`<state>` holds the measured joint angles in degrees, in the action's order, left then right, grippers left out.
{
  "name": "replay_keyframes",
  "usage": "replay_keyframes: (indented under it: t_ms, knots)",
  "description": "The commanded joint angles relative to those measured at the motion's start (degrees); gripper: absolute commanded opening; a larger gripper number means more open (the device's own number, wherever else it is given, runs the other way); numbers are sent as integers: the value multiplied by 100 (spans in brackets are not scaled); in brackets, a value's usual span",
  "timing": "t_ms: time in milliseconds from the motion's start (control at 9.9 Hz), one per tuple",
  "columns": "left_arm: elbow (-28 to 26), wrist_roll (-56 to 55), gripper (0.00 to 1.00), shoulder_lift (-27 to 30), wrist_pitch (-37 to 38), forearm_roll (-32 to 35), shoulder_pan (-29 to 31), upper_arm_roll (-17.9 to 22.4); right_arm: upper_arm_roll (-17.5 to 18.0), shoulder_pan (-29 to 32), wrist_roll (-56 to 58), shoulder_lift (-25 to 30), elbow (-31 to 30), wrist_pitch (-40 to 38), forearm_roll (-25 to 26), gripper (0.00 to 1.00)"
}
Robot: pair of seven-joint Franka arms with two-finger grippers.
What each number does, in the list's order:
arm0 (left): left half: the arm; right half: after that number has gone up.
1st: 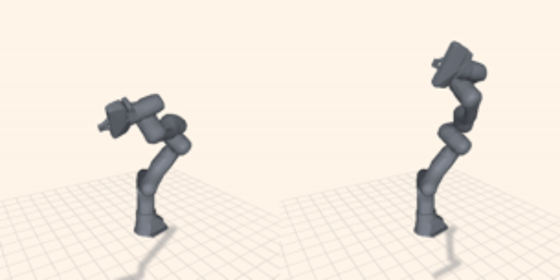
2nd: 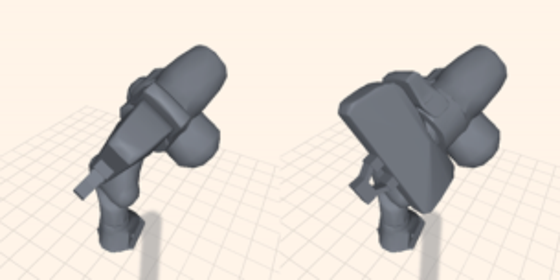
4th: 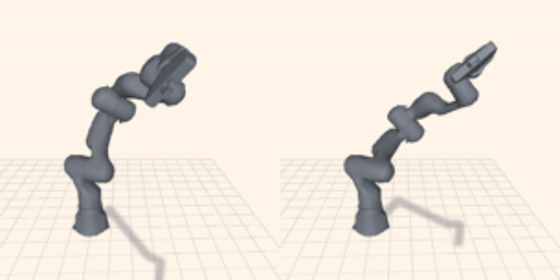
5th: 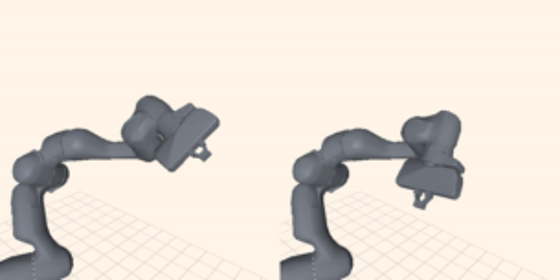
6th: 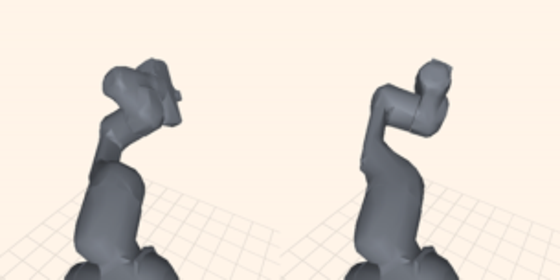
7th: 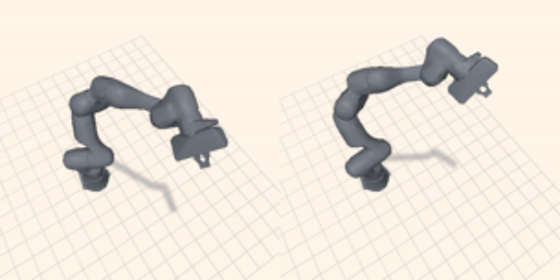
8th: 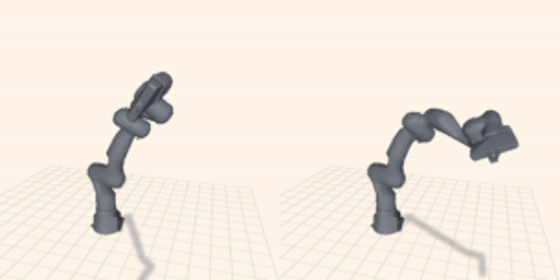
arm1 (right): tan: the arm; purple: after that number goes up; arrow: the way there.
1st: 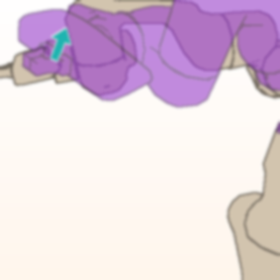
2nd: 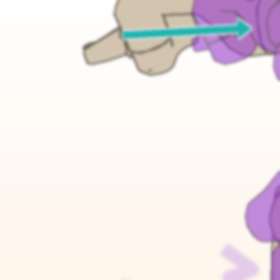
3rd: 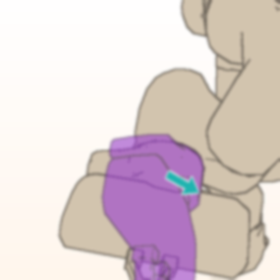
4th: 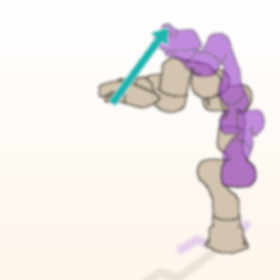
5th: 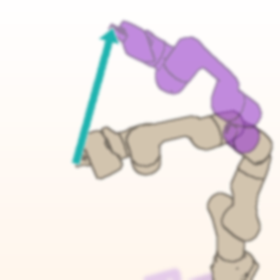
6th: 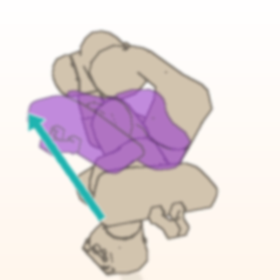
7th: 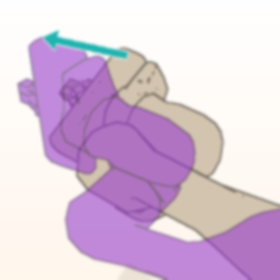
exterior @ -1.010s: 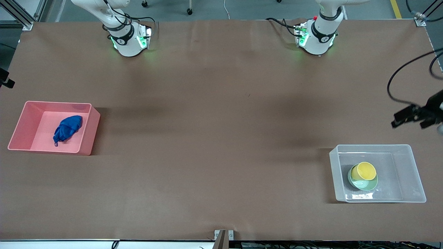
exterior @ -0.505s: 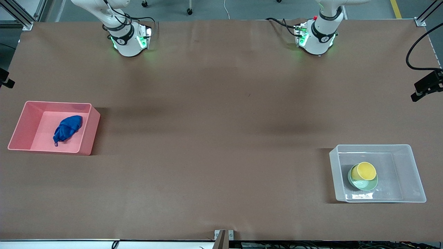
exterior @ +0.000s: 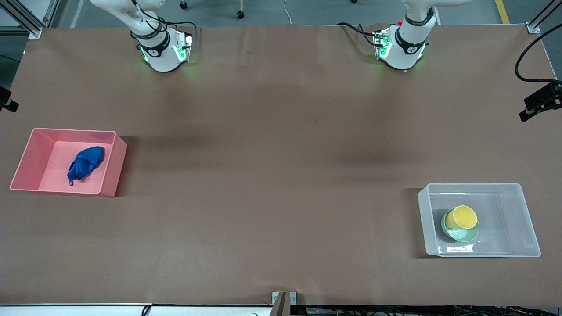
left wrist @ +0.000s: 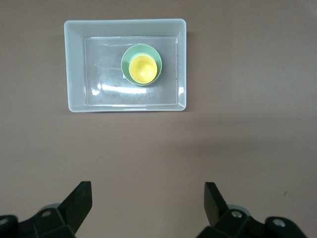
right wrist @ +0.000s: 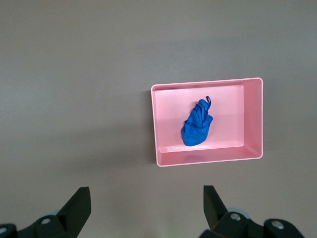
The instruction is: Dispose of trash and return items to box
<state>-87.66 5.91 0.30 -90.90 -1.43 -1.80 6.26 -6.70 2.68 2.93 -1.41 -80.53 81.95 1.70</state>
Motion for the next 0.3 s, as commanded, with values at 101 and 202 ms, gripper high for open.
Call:
replay_keyframes:
  t_ms: [101, 202]
  knots:
    - [-427, -169, 100, 154, 2, 90, -48, -125, 10, 22, -65, -8, 64, -65, -47, 100]
    - [-427, -247, 100, 154, 2, 90, -31, -160, 10, 22, -65, -8, 64, -65, -47, 100]
